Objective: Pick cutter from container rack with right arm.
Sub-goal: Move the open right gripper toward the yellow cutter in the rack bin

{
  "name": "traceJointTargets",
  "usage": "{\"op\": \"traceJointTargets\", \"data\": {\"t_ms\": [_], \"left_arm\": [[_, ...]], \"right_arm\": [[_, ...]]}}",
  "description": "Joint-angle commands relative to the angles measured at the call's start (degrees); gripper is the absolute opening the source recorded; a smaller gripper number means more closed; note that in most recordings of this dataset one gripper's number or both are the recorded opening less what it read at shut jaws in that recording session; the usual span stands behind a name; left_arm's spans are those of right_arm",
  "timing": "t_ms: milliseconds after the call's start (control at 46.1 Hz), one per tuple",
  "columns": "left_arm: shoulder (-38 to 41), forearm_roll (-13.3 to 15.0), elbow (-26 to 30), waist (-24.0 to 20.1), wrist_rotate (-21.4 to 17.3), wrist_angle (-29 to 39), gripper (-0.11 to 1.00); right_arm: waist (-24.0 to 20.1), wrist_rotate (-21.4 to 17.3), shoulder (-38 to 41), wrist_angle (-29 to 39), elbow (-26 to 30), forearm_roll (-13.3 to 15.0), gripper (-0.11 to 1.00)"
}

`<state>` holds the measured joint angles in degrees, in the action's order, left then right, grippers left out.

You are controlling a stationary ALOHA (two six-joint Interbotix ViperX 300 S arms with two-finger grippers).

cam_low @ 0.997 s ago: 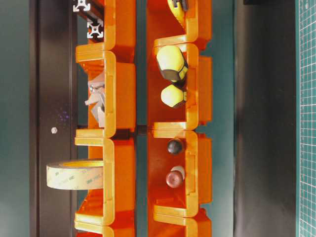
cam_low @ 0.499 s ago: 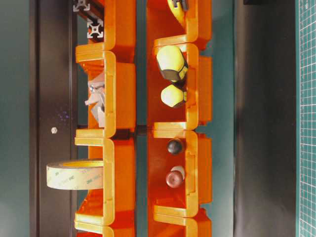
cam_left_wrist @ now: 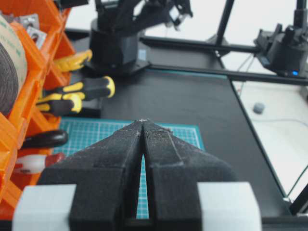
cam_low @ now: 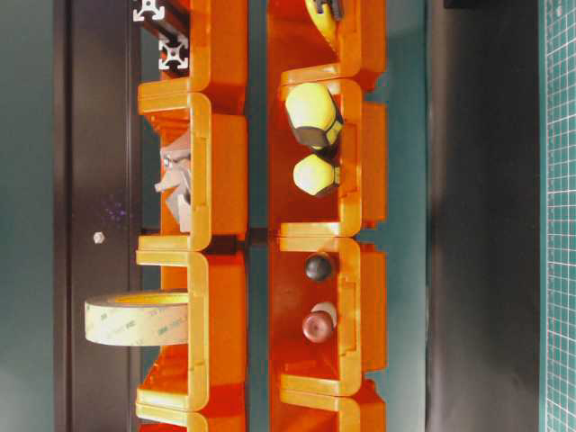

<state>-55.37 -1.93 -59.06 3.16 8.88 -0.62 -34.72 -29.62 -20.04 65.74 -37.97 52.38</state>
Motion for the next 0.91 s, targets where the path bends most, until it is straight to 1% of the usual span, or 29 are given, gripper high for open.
{"op": "traceJointTargets", "data": {"t_ms": [0,22,108,152,173,282,325,499,737,889], "left_arm": [[0.18,-0.18,1.41,0.35,-0.18,-0.62,0.0],[0.18,-0.18,1.49,0.44,-0.35,-0.7,0.0],[0.0,-0.18,1.49,0.53,-0.53,-0.62,0.0],[-0.18,-0.18,1.49,0.53,-0.53,-0.62,0.0],[-0.18,-0.18,1.49,0.53,-0.53,-0.7,0.0],[-0.62,-0.18,1.49,0.62,-0.53,-0.62,0.0],[-0.7,-0.18,1.49,0.7,-0.53,-0.62,0.0],[-1.23,-0.18,1.23,1.05,-0.53,-0.35,0.0],[-1.32,-0.18,0.97,1.05,-0.53,-0.26,0.0],[-1.41,-0.18,0.79,1.05,-0.18,-0.26,0.0]], "right_arm": [[1.85,-3.43,-0.35,-2.37,-0.79,0.88,0.48],[2.29,-4.39,-0.26,-2.81,-1.05,1.05,0.56],[3.34,-7.47,0.09,-4.13,-2.2,2.55,0.77],[3.52,-8.79,0.35,-4.66,-3.08,3.96,0.83],[3.69,-9.32,0.53,-4.83,-3.43,4.57,0.84],[4.22,-11.6,1.14,-5.36,-4.31,6.86,0.81],[4.75,-13.1,1.58,-5.36,-4.57,7.82,0.8],[5.71,-17.05,3.43,-5.1,-5.45,10.2,0.8],[7.03,-19.6,6.68,-5.36,-5.8,11.25,0.79],[7.65,-22.06,7.73,-5.36,-5.8,13.18,0.79]]}}
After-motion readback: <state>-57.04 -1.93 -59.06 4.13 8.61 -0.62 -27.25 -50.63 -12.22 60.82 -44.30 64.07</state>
